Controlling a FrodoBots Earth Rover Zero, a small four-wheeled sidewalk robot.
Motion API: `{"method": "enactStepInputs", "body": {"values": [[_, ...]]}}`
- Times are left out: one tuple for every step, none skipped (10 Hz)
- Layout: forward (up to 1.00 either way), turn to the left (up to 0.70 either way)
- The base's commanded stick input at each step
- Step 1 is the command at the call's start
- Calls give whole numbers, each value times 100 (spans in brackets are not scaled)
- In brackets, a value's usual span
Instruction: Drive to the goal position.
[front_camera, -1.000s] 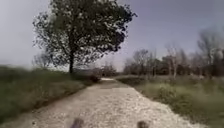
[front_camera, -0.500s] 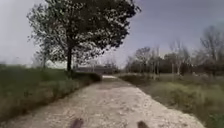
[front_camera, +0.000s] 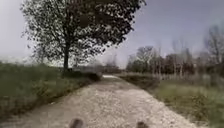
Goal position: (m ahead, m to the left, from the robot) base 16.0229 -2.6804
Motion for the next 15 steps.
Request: {"method": "enactStepInputs", "body": {"values": [[100, 0], [100, 0], [100, 0], [100, 0], [100, 0], [100, 0], [100, 0], [100, 0], [100, 0], [100, 0], [100, 0], [100, -1], [100, -9], [100, -17], [100, -24]]}}
